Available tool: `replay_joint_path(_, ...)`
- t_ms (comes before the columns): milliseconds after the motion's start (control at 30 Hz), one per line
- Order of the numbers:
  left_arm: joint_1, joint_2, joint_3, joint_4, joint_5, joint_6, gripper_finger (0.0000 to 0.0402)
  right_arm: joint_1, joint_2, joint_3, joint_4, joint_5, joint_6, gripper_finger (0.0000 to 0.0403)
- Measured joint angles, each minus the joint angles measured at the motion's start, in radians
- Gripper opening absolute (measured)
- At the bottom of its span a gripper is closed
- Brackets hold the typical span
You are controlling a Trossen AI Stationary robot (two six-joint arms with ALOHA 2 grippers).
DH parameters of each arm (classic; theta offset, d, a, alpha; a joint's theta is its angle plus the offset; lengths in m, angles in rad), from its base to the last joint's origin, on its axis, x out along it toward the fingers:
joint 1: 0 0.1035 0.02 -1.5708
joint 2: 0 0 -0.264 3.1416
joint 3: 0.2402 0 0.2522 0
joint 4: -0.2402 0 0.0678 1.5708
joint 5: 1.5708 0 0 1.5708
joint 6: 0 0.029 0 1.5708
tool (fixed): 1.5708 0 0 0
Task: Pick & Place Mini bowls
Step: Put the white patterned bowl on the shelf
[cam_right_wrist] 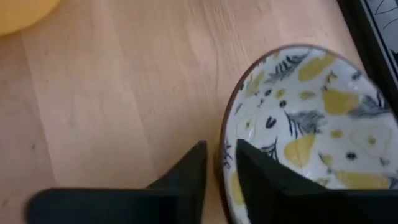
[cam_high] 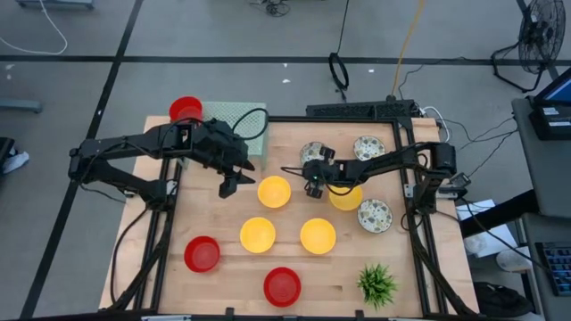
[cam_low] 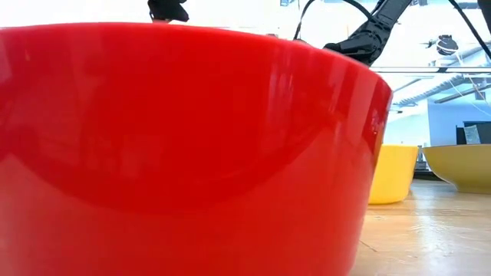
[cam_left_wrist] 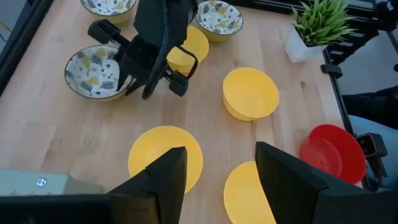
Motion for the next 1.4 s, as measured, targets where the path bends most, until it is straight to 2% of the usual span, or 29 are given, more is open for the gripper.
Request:
replay_joint_path(100,0.000,0.000,0.000,0.000,0.000,0.013,0.0195,0.001,0.000,0.000,-0.002,-0.003,0.003,0.0012)
replay_joint_path(400,0.000,0.000,0.000,-0.001,0.001,0.083,0.0196,0.085,0.000,-0.001,0.051,-0.030,-0.088,0.0007)
replay_joint_path(567,0.000,0.000,0.000,-0.018,0.002,0.237,0.0196,0.152,-0.038,-0.001,0.115,-0.030,-0.105,0.0005)
replay_joint_path(700,0.000,0.000,0.000,-0.032,0.002,0.387,0.0196,0.194,-0.116,-0.002,0.125,-0.045,-0.101,0.0005)
replay_joint_path(800,-0.003,0.001,0.000,-0.023,0.002,0.471,0.0195,0.209,-0.190,-0.002,0.136,-0.182,-0.048,0.0005)
replay_joint_path(900,-0.017,0.025,0.000,-0.014,0.005,0.509,0.0195,0.211,-0.238,-0.001,0.216,-0.362,0.082,0.0005)
replay_joint_path(967,-0.031,0.045,-0.001,-0.014,0.028,0.543,0.0196,0.211,-0.252,-0.001,0.280,-0.461,0.159,0.0006)
replay_joint_path(1100,-0.072,0.100,0.000,0.016,0.049,0.614,0.0196,0.216,-0.250,-0.001,0.394,-0.644,0.193,0.0008)
replay_joint_path(1267,-0.111,0.154,-0.001,0.055,-0.043,0.667,0.0195,0.234,-0.249,0.000,0.381,-0.688,0.187,0.0008)
replay_joint_path(1400,-0.129,0.191,-0.001,0.115,-0.046,0.664,0.0195,0.254,-0.249,-0.001,0.383,-0.681,0.139,0.0009)
